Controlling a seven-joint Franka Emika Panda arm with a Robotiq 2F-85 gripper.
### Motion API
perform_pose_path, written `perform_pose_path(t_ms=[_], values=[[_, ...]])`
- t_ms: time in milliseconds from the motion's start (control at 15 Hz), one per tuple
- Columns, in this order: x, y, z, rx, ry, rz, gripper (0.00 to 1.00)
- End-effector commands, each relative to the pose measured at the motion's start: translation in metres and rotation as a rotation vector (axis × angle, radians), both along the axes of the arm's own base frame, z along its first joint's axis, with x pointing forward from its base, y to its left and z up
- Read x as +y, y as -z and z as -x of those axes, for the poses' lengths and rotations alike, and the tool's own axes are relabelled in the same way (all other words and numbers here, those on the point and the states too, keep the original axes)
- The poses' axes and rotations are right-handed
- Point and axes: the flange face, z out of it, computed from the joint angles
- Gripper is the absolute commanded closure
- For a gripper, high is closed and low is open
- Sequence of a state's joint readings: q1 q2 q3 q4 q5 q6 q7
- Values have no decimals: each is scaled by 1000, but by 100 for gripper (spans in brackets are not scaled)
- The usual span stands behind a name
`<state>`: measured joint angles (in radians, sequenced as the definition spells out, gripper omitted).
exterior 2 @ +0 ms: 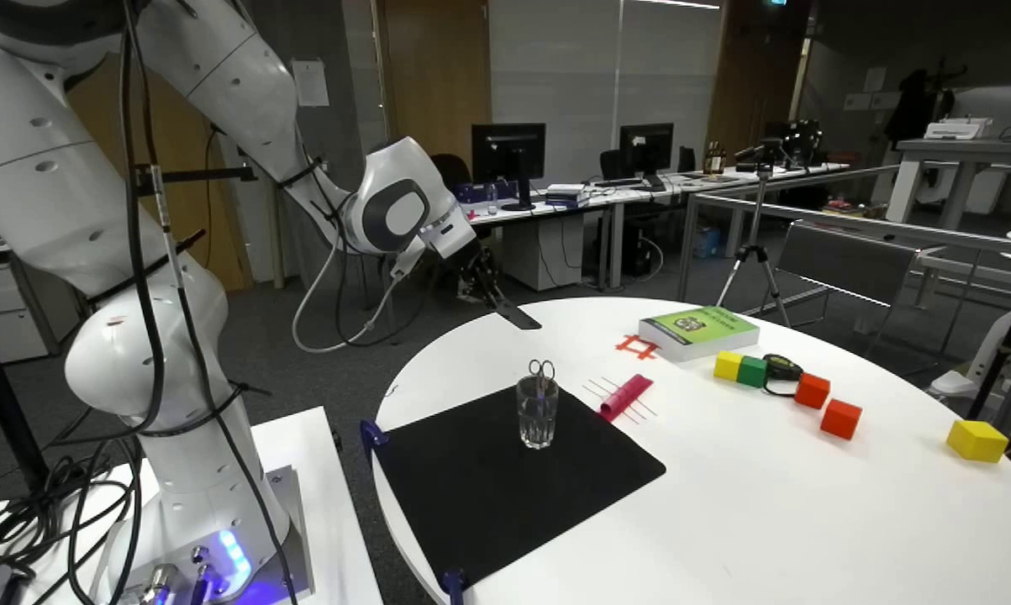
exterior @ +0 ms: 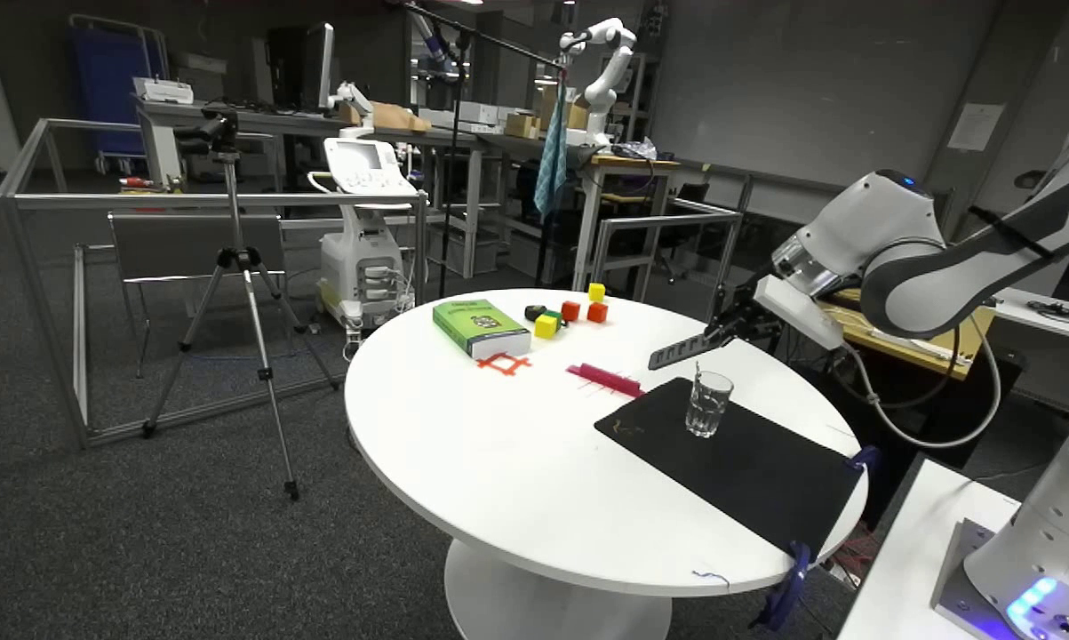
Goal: Take the grey object out of the glass cup
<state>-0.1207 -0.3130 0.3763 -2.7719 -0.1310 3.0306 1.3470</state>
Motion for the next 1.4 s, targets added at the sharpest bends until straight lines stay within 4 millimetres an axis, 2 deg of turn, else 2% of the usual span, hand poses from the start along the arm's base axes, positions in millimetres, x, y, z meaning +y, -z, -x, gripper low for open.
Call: perform_pose_path(t_ms=[0,267,600,867,1333], values=[[1,8,-4,-76,116,-124,95],[-4,16,-8,-110,194,-179,95],[-8,38,-6,-30,218,-77,95],[4,59,1,36,186,-14,95],[22,78,6,51,131,-1,95]])
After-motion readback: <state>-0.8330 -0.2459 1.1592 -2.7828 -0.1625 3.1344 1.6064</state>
